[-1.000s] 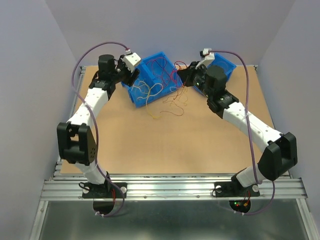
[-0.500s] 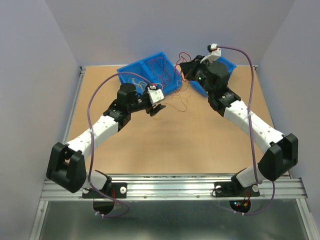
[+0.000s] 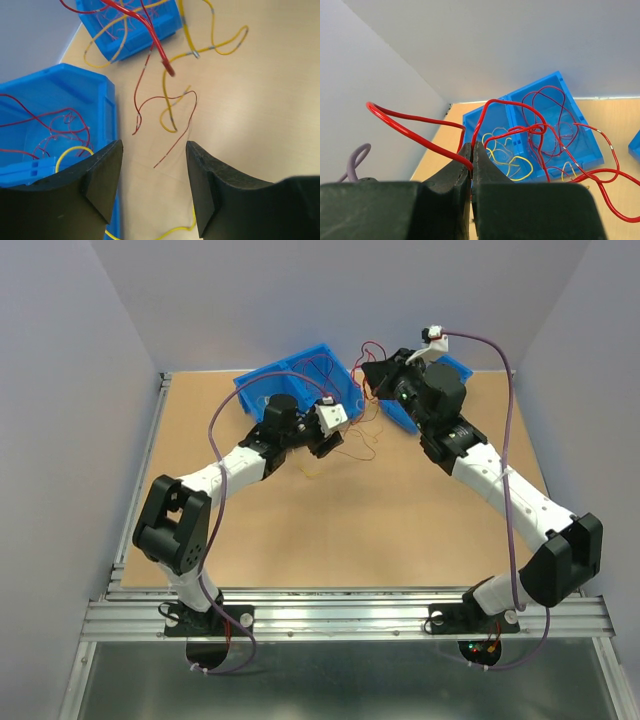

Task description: Untangle the cables

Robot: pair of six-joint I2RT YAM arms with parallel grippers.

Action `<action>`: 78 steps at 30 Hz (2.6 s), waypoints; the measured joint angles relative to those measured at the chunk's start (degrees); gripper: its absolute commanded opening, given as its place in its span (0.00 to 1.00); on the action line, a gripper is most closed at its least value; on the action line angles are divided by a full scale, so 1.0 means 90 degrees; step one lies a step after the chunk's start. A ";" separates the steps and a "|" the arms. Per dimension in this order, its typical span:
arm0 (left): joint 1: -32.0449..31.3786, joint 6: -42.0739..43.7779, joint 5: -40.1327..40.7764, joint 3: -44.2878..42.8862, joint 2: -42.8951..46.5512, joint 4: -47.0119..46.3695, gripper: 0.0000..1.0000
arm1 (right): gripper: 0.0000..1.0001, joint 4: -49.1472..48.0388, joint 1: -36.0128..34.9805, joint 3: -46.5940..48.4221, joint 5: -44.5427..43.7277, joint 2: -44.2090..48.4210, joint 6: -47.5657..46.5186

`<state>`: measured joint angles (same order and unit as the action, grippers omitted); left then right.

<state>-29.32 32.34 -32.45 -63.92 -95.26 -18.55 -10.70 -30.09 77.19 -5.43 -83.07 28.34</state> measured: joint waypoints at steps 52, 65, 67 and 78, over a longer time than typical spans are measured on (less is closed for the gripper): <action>0.3264 -0.3079 0.0359 -0.1309 -0.0692 -0.0151 0.00 | 0.01 -0.0389 0.0000 -0.0656 -0.1702 0.0741 -0.0491; 0.1967 -0.2140 0.1962 -0.1418 -0.0942 0.0780 0.00 | 0.01 -0.0879 -0.0002 0.2348 0.0325 -0.1625 -0.0801; 0.1831 -0.2067 0.2161 -0.1554 -0.1054 0.1047 0.00 | 0.01 -0.0918 -0.0002 0.2931 0.0559 -0.2006 -0.0799; 0.1894 -0.1991 0.2803 -0.2725 -0.2514 0.1792 0.35 | 0.01 -0.1523 -0.0002 0.5982 0.1256 -0.4357 -0.0831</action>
<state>-12.27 14.41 -7.22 -88.44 -117.89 -2.42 -24.40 -30.11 131.02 5.87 -122.28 20.86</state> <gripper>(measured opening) 0.216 0.032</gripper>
